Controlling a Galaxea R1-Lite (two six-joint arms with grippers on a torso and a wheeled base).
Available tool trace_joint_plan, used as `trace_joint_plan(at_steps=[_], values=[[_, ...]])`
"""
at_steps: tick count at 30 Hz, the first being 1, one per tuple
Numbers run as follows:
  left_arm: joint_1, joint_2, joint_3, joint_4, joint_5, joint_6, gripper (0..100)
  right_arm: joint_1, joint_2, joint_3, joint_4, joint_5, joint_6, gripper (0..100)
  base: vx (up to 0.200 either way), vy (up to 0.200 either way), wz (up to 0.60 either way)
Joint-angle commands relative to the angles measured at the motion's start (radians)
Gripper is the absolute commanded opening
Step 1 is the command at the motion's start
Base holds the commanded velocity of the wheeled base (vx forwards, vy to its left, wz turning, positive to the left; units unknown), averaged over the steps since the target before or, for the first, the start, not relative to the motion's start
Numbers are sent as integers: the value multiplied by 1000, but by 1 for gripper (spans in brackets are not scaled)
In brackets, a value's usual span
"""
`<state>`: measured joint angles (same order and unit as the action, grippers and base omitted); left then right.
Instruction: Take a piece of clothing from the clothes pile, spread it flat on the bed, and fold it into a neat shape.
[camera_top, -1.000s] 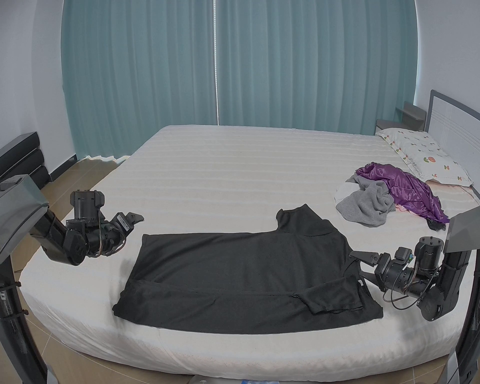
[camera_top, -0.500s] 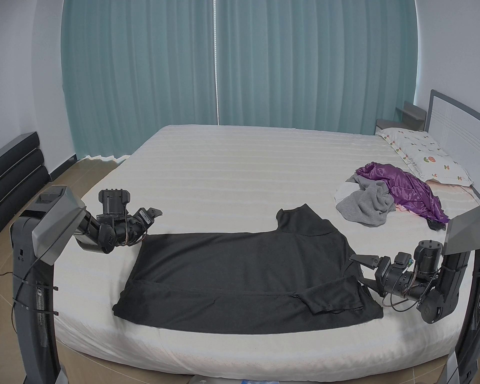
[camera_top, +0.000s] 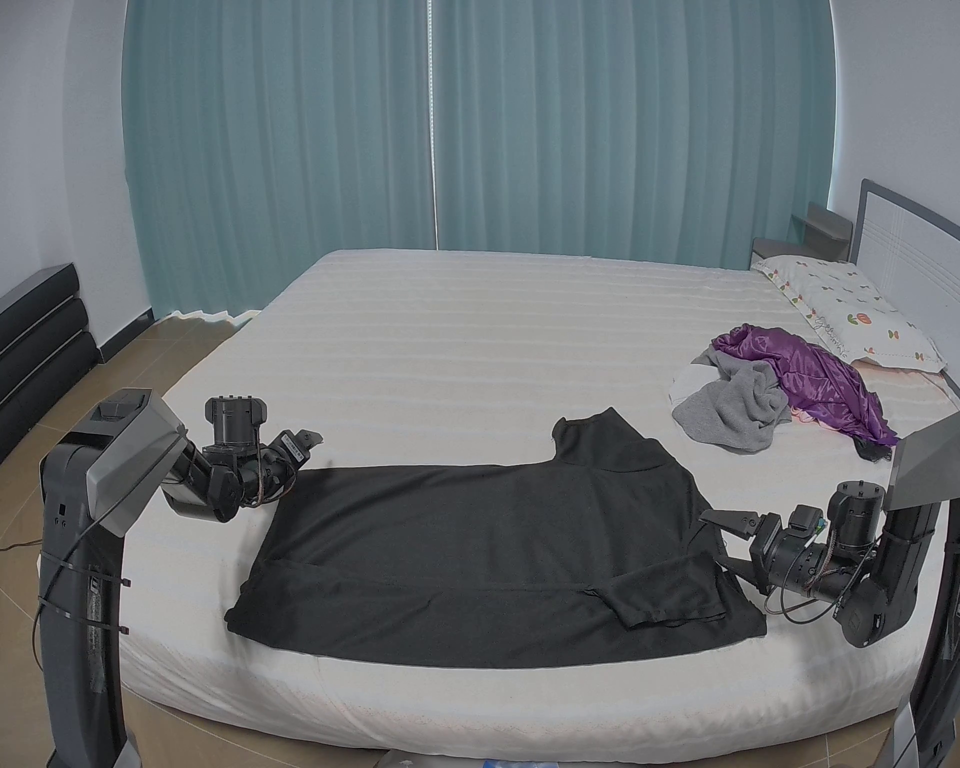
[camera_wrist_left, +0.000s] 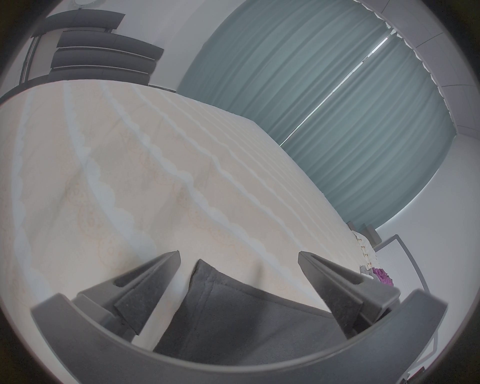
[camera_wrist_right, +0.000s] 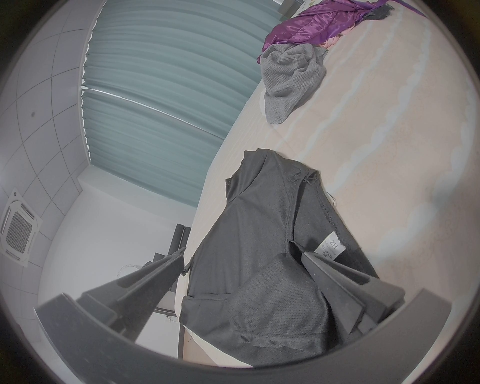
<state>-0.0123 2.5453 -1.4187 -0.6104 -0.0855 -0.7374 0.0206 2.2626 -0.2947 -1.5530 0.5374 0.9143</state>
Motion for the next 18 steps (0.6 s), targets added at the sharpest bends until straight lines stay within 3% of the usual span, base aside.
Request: trace_joint_plan(at_steps=[1, 8, 13, 17, 18], values=[[0, 0, 18, 9, 0, 0, 0, 1, 3, 0, -15, -1, -5, 100, 0, 0, 0], [5, -11, 38, 3, 3, -5, 0, 24, -12, -14, -13, -17, -9, 100, 0, 0, 0], [18, -27, 38, -19, 30, -22, 0, 67, -51, -63, -1, -122, -15, 100, 0, 0, 0], [18, -33, 40, -20, 30, -48, 0, 84, -51, -153, 91, -151, -20, 100, 0, 0, 0], [18, -34, 40, -20, 30, -57, 0, 93, -49, -235, 172, -168, -21, 100, 0, 0, 0]])
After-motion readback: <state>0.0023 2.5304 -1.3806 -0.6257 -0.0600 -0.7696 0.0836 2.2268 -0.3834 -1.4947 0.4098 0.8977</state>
